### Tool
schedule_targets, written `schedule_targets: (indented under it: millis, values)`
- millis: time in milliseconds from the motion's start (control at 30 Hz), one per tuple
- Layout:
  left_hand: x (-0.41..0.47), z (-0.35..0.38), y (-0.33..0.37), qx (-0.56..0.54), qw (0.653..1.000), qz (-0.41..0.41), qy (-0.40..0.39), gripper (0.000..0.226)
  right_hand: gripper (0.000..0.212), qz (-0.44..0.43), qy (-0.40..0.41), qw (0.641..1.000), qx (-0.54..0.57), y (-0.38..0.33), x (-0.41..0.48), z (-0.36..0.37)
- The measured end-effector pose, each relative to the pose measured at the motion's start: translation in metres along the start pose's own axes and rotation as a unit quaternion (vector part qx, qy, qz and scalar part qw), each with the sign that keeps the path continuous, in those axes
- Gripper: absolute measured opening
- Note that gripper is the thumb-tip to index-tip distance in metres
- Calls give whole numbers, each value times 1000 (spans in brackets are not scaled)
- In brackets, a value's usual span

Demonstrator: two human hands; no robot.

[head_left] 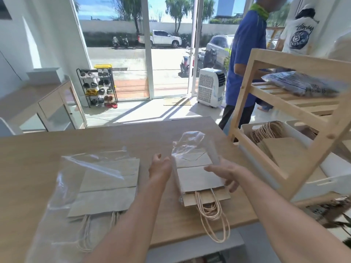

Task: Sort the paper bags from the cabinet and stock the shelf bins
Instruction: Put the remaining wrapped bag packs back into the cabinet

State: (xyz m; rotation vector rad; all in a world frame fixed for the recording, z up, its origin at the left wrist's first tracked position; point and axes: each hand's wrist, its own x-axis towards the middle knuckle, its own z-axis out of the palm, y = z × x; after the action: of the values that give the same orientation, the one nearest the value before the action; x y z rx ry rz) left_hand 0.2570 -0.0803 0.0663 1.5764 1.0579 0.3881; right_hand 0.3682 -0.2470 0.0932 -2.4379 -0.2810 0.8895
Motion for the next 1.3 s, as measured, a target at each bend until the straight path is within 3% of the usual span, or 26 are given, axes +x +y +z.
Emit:
schedule_targets:
  millis: [167,233,333,467,767,900,1000,1167,1233,1300]
  values:
    - [2,18,-36,-22,988,-93,-124,68,95,-74,36,996,-22,7,11,18]
    - [8,29,-50,-39,984,-93,-146,71,85,-60,49,996,38,12,9,25]
    - [23,46,-74,-52,986,-68,-142,62,71,-47,45,990,128,16,5,36]
    - [17,42,-78,-56,989,-40,-128,45,67,-49,68,982,172,20,2,51]
    - [-28,33,-71,-69,990,-22,-117,31,88,-71,99,981,152,30,-25,54]
    - [-52,39,-69,-67,991,-2,-114,44,84,-92,109,979,143,44,-53,42]
    - [-85,42,-60,-79,990,7,-113,35,78,-100,118,979,132,61,-74,33]
    - [-139,58,-66,-75,988,4,-133,55,91,-113,137,974,143,111,-108,26]
    - [-166,64,-68,-76,987,5,-145,45,97,-120,152,970,147,131,-125,23]
    - [-191,72,-73,-78,983,6,-164,42,90,-113,158,968,156,151,-148,19]
